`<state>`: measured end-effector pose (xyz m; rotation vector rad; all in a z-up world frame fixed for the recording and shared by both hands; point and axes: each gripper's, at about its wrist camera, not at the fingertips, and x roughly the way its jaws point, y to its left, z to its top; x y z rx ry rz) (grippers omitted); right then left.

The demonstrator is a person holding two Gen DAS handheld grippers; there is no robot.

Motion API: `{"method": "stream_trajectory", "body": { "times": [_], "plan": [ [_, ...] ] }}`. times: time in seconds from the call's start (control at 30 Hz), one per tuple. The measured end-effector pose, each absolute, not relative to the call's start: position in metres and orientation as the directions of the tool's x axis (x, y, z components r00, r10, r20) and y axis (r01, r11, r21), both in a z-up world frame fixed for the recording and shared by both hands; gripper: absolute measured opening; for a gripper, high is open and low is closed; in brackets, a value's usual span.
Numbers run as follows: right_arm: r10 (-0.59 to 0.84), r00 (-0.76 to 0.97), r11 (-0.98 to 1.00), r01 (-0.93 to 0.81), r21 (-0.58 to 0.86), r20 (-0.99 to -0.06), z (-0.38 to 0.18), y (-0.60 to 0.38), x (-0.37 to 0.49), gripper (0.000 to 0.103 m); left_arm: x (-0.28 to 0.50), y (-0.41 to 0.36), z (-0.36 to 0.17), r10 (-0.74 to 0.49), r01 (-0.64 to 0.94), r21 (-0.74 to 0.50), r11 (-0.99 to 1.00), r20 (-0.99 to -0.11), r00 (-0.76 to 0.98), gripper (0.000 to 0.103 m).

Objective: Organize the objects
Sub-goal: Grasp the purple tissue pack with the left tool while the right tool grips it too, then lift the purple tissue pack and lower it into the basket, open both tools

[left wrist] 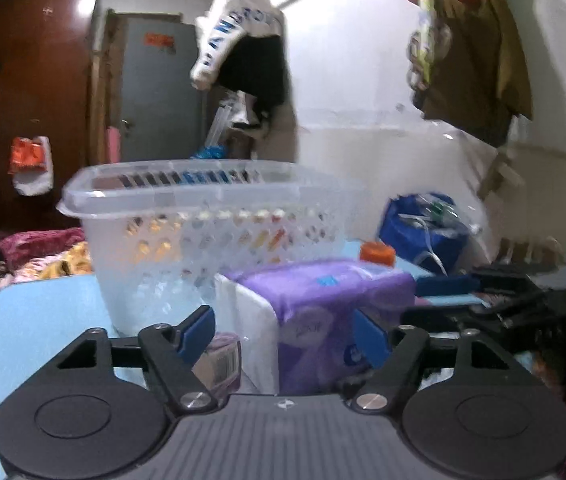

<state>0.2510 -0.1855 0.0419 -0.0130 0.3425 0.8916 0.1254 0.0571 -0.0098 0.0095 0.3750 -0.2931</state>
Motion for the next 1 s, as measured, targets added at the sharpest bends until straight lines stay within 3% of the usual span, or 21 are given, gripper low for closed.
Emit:
{"method": "stream_trajectory", "body": {
  "times": [0.3,0.53,0.8,1.0],
  "plan": [
    [0.79,0.521,0.576,-0.811,0.099,-0.322,0.035,-0.178,0.253,0.057,0.142,0.048,-0.016,-0.318,0.355,0.018,0.935,-0.406,0.857,0.07],
    [0.778,0.536,0.575,-0.818,0.027,-0.329,0.035,-0.174,0.245,0.055,0.138,0.044,-0.019,-0.308,0.345,0.029,0.938,-0.384,0.871,0.067],
    [0.767,0.59,0.592,-0.802,-0.075,-0.252,0.049,-0.175,0.211,0.053,0.101,0.043,-0.005,-0.307,0.334,0.064,0.94,-0.264,0.914,0.066],
    [0.775,0.617,0.602,-0.786,-0.141,-0.133,0.082,-0.183,0.179,0.053,0.068,0.036,0.034,-0.301,0.317,0.116,0.941,-0.134,0.944,0.066]
  ]
}}
